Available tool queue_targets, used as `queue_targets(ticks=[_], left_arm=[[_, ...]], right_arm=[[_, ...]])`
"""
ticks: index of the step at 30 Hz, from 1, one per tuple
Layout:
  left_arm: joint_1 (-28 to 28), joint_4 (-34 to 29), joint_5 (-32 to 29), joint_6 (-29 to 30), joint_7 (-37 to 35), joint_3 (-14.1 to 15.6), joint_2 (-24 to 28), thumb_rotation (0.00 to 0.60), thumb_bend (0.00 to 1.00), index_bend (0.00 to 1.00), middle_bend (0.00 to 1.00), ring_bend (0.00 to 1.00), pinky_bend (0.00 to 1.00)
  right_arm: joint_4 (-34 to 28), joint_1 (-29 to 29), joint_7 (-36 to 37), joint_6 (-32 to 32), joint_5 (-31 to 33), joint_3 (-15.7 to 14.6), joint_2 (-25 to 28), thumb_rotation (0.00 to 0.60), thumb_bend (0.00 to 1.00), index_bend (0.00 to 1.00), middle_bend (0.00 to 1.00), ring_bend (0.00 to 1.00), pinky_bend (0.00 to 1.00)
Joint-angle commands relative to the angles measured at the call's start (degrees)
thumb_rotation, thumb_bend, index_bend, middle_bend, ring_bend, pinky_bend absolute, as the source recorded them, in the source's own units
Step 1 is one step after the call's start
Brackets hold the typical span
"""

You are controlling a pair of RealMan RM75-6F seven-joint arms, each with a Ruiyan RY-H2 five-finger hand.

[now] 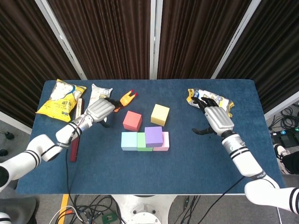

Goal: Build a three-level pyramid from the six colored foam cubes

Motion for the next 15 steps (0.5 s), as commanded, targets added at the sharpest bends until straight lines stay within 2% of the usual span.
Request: queue_targets(ticks=[1, 15], left_arm=[[-1.4, 2.7, -0.2, -0.3, -0.6, 0.7, -2.7, 0.600, 0.09, 0.21, 0.17, 0.19, 0.25], [-5.2, 9.5, -2.6, -1.4, -7.1, 1.5, -10.2, 0.600, 0.09, 0.21, 0.17, 0.19, 0.25]], right_arm=[[0.6, 0.0, 0.2, -0.5, 0.0, 0.0, -0.3, 0.600, 0.12, 0.00, 0.15, 0.00, 0.00], [1.6, -0.9, 0.7, -1.0, 0.0, 0.2, -0.8, 0.600, 0.12, 0.00, 0.15, 0.00, 0.00]])
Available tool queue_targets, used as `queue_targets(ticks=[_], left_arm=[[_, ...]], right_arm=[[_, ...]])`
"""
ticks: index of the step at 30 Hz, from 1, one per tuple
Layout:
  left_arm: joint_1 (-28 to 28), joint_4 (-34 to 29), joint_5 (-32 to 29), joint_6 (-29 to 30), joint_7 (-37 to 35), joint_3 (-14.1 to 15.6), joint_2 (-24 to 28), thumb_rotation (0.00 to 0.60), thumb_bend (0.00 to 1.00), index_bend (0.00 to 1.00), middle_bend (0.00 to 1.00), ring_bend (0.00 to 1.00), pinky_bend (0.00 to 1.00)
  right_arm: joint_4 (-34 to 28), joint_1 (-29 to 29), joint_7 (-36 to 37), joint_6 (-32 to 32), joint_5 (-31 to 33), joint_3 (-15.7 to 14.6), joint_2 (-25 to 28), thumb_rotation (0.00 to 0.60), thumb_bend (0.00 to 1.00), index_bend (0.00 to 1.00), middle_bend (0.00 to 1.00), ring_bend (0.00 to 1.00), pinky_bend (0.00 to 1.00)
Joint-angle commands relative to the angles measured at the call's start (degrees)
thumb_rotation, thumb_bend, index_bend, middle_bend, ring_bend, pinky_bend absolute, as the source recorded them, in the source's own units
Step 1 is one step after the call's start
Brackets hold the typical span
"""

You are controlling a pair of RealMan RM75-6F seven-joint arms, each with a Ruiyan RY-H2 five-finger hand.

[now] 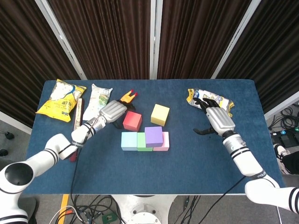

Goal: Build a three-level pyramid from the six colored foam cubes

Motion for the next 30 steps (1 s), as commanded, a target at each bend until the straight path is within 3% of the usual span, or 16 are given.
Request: queue_targets(ticks=[1, 8, 12, 19, 25, 30], left_arm=[[-1.0, 1.4, -0.4, -0.8, -1.5, 0.5, -1.3, 0.600, 0.09, 0.21, 0.17, 0.19, 0.25], [-1.5, 3.9, -2.1, -1.6, -6.1, 0.8, -3.7, 0.600, 0.16, 0.29, 0.22, 0.20, 0.26], [-1.1, 5.7, -2.4, -0.4, -7.1, 1.2, -5.0, 0.600, 0.20, 0.39, 0.32, 0.26, 0.26], [-0.4, 7.3, -3.5, 1.1, -9.3, 1.0, -5.9, 0.600, 0.21, 0.48, 0.46, 0.37, 0.28], [2.6, 3.4, -7.2, 4.2, -7.0, -1.3, -1.9, 0.600, 0.21, 0.48, 0.46, 0.38, 0.29], [6.5, -4.3, -12.6, 6.1, -2.8, -4.2, 4.7, 0.600, 0.21, 0.48, 0.46, 0.38, 0.29]], right_arm=[[0.1, -0.1, 0.1, -0.2, -0.1, 0.0, -0.1, 0.600, 0.12, 0.00, 0.15, 0.00, 0.00], [0.5, -0.7, 0.7, -0.2, -0.2, 0.1, -0.2, 0.600, 0.12, 0.00, 0.15, 0.00, 0.00], [0.7, -0.9, 1.0, -0.4, -0.4, 0.2, -0.4, 0.600, 0.12, 0.00, 0.16, 0.00, 0.00], [0.7, -1.1, 1.0, -0.3, -0.7, 0.4, -0.5, 0.600, 0.12, 0.00, 0.16, 0.00, 0.00], [0.5, -1.3, 0.9, -0.1, -0.9, 0.6, -0.6, 0.600, 0.12, 0.00, 0.16, 0.00, 0.00], [0.5, -1.4, 0.9, -0.1, -1.5, 0.6, -0.7, 0.600, 0.12, 0.00, 0.16, 0.00, 0.00]])
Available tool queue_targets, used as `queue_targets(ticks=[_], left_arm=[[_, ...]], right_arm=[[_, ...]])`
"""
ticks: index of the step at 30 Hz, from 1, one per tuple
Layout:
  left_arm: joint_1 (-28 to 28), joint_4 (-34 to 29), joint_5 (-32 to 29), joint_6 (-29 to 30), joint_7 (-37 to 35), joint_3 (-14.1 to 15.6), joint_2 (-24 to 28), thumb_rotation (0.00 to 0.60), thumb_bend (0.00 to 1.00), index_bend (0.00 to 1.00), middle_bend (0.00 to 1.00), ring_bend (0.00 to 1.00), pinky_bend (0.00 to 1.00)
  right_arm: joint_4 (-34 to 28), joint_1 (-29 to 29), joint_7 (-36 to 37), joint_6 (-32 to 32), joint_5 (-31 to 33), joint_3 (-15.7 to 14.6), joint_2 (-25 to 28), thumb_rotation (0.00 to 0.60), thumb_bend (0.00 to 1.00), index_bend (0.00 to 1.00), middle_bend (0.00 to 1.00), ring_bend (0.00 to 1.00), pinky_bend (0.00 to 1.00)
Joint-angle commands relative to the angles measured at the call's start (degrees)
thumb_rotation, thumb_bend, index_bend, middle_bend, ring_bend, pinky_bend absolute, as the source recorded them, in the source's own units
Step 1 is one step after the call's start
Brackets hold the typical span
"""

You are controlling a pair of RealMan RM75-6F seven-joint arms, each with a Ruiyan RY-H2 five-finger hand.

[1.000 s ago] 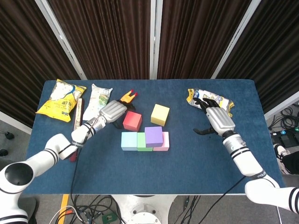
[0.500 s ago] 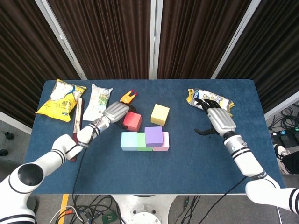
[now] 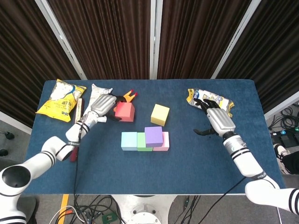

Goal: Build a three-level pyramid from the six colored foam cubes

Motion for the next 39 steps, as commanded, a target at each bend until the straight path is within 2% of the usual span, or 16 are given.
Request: queue_targets(ticks=[1, 8, 11, 15, 19, 26, 39], left_arm=[[3.7, -7.1, -4.4, 1.9, 4.2, -2.2, 5.6, 0.600, 0.21, 0.48, 0.46, 0.38, 0.29], [11.6, -28.1, -13.7, 5.3, 11.1, -4.6, 17.6, 0.600, 0.21, 0.48, 0.47, 0.38, 0.30], [14.2, -35.7, -15.6, 7.4, 13.8, -4.6, 21.1, 0.600, 0.21, 0.48, 0.47, 0.38, 0.31], [16.4, -42.4, -16.0, 9.8, 18.4, -3.8, 23.4, 0.600, 0.21, 0.48, 0.46, 0.38, 0.32], [17.4, -46.6, -16.9, 11.3, 23.7, -3.2, 23.7, 0.600, 0.21, 0.48, 0.46, 0.38, 0.32], [17.0, -51.7, -19.5, 10.3, 30.5, -3.1, 22.9, 0.600, 0.21, 0.48, 0.46, 0.38, 0.32], [14.9, -56.3, -22.6, 10.8, 40.5, -4.3, 20.1, 0.600, 0.21, 0.48, 0.45, 0.38, 0.32]], right_arm=[[0.0, -0.1, -0.2, 0.0, -0.2, -0.1, 0.0, 0.600, 0.12, 0.00, 0.16, 0.00, 0.00], [0.1, -0.4, 0.0, 0.0, -1.0, -0.1, 0.0, 0.600, 0.12, 0.00, 0.16, 0.00, 0.00], [0.2, -0.4, 0.3, -0.1, -1.5, 0.0, -0.1, 0.600, 0.12, 0.00, 0.16, 0.00, 0.00], [0.3, -0.4, 0.5, -0.2, -2.0, 0.1, -0.2, 0.600, 0.12, 0.00, 0.16, 0.00, 0.00], [-0.1, -0.6, 0.3, -0.1, -2.4, 0.0, 0.0, 0.600, 0.12, 0.00, 0.16, 0.00, 0.00], [-1.3, -1.2, 0.2, 0.6, -2.8, 0.0, 0.7, 0.600, 0.12, 0.00, 0.16, 0.00, 0.00], [-2.2, -2.2, 0.3, 1.2, -3.2, -0.2, 1.6, 0.600, 0.12, 0.00, 0.16, 0.00, 0.00]])
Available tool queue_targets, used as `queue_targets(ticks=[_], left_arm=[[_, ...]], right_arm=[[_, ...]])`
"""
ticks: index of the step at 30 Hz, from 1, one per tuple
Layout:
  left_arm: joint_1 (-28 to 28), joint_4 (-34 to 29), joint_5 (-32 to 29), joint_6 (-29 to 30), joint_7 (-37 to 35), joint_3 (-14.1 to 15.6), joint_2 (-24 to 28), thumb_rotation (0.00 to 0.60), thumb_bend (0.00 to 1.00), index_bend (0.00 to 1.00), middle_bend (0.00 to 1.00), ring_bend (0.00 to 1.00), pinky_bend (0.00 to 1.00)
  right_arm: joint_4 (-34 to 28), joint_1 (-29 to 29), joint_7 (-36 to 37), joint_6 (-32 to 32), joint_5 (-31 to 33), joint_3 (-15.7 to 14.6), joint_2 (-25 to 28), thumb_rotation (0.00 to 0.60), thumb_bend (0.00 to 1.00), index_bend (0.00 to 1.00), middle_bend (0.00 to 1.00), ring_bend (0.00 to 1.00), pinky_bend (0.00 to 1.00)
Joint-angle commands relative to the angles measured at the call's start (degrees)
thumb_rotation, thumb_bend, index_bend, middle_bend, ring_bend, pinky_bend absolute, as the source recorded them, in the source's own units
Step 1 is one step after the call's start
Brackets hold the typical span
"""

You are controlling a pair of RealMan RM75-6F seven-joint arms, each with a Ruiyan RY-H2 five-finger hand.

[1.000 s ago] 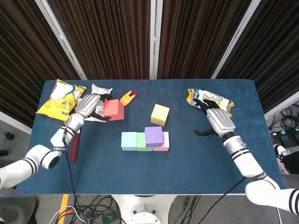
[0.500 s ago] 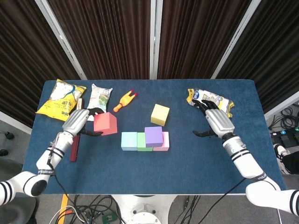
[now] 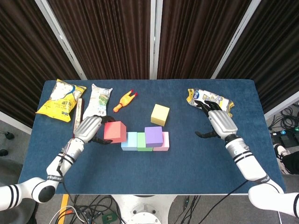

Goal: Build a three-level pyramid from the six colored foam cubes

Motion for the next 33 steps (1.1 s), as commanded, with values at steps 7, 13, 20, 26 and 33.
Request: queue_targets(ticks=[7, 13, 20, 26, 33], left_arm=[[-2.4, -1.7, -3.0, -0.2, 4.8, -1.7, -2.7, 0.600, 0.21, 0.48, 0.43, 0.38, 0.32], [-3.7, -2.4, -4.4, 1.2, 9.3, -2.0, -4.5, 0.600, 0.21, 0.48, 0.43, 0.38, 0.32], [-5.0, -2.5, -7.2, 1.2, 12.6, -2.2, -6.4, 0.600, 0.21, 0.48, 0.38, 0.34, 0.32], [-6.5, -2.7, -9.8, 1.4, 15.7, -2.2, -8.3, 0.600, 0.21, 0.47, 0.37, 0.33, 0.32], [-6.9, -2.7, -11.6, 3.0, 18.1, -1.8, -10.2, 0.600, 0.20, 0.46, 0.36, 0.33, 0.32]], right_arm=[[-0.1, -0.3, 0.4, 0.1, -0.3, 0.1, 0.1, 0.600, 0.12, 0.00, 0.16, 0.00, 0.00], [0.0, -0.7, 0.9, 0.0, -0.7, 0.0, 0.3, 0.600, 0.12, 0.00, 0.16, 0.00, 0.00], [0.2, -1.2, 1.8, 0.1, -1.5, 0.0, 0.4, 0.600, 0.12, 0.00, 0.16, 0.00, 0.00], [0.4, -1.5, 2.6, 0.0, -2.1, 0.0, 0.4, 0.600, 0.12, 0.00, 0.16, 0.00, 0.00], [0.5, -2.0, 3.3, 0.0, -2.7, -0.1, 0.7, 0.600, 0.12, 0.00, 0.16, 0.00, 0.00]])
